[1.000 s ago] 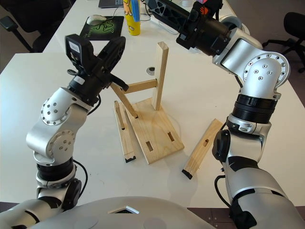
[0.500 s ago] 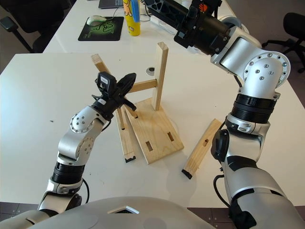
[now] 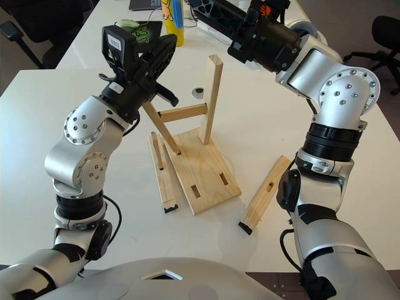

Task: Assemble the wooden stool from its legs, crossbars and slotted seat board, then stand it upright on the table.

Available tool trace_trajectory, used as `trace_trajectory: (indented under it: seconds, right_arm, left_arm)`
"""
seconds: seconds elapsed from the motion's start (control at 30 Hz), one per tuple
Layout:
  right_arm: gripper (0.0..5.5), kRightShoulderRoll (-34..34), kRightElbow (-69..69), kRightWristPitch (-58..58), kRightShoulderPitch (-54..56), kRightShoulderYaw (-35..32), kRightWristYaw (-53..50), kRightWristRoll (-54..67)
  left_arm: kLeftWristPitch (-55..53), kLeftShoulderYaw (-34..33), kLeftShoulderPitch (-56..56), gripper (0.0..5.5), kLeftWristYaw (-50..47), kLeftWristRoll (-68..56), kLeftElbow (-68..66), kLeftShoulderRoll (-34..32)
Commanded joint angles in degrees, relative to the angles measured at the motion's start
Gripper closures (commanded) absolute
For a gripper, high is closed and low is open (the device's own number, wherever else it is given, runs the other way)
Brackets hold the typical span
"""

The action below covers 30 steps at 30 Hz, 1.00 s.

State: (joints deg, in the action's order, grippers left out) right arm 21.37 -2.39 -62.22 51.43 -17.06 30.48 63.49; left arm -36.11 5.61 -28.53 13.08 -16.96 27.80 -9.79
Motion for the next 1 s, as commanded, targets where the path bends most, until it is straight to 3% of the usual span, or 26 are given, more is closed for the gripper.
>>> trace_trajectory:
  seconds: [0.03, 0.17, 0.3, 0.67, 1.0]
  right_arm:
    - [3.12, 0.0, 0.6, 0.1, 0.8, 0.1, -0.6, 0.3]
    - [3.12, 0.0, 0.8, -0.1, 0.5, -0.1, -0.9, 0.5]
    - [3.12, 0.0, 0.9, -0.2, 0.3, -0.2, -1.1, 0.7]
    - [3.12, 0.1, 0.9, -0.1, -0.2, 0.0, -0.9, 0.4]
    - [3.12, 0.7, 0.5, 0.5, -1.2, 0.7, -0.2, -1.0]
  left_arm:
    - [1.7, 3.4, 9.6, 5.49, 0.9, 2.5, -4.3, -1.0]
    - [6.1, 6.2, 19.2, 5.49, 1.8, 4.9, -7.2, -1.8]
    - [9.2, 6.6, 22.0, 5.49, 1.6, 6.5, -7.9, -1.3]
    - [12.5, 3.4, 11.3, 5.49, -0.6, 9.7, -4.0, 0.4]
    - [12.9, -0.8, 8.0, 5.49, -1.4, 8.8, -1.4, 0.5]
